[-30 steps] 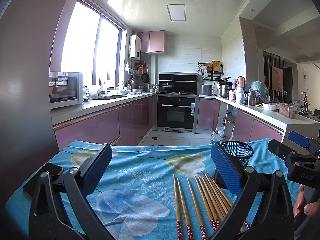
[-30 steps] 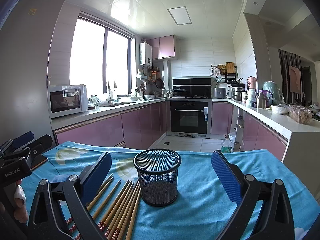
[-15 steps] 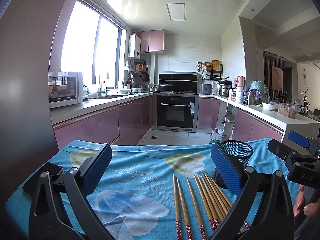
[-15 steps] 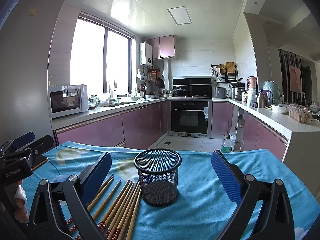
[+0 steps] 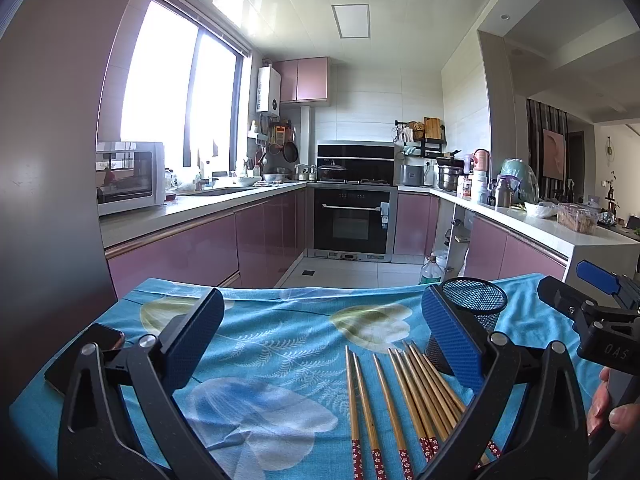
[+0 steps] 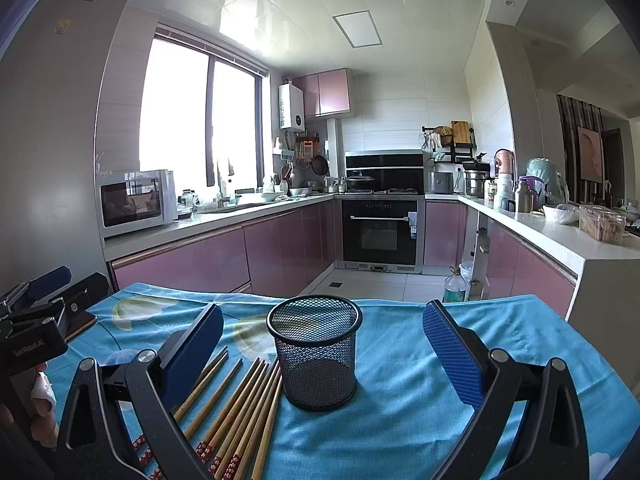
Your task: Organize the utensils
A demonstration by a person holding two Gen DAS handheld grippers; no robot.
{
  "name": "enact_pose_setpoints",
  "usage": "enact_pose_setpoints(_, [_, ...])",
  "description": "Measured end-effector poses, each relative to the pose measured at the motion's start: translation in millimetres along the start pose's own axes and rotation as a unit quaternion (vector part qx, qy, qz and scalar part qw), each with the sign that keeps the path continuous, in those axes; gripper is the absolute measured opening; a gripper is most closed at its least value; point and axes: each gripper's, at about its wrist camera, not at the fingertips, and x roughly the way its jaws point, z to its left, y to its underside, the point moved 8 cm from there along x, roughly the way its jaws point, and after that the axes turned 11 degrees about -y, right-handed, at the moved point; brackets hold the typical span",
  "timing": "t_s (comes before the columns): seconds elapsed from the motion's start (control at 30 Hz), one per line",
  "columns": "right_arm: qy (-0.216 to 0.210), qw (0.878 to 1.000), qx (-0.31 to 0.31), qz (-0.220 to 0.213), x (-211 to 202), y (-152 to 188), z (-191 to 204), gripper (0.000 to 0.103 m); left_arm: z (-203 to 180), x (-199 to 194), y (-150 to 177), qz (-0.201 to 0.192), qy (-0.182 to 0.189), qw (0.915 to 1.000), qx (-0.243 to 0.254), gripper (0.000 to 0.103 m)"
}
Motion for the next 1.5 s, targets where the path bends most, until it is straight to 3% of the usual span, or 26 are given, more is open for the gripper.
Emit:
enact_pose_setpoints(1.2, [-0.015, 1.0, 0.005, 0.021, 2, 7, -7, 0.097, -1, 7, 17, 0.019, 0.002, 0.9998, 0.007, 0.097])
enact_pose_setpoints(1.33, [-0.029, 0.999, 0.007, 0.043, 7, 12, -5, 0.097, -1, 11, 16, 0.034, 0.007, 0.9993, 0.013, 0.097])
enact_pose_setpoints(1.5, [-0.052, 0.992, 0.014, 0.114, 21, 34, -5, 0.092, -2, 28, 35, 0.095, 0.021, 0.9943, 0.044, 0.097])
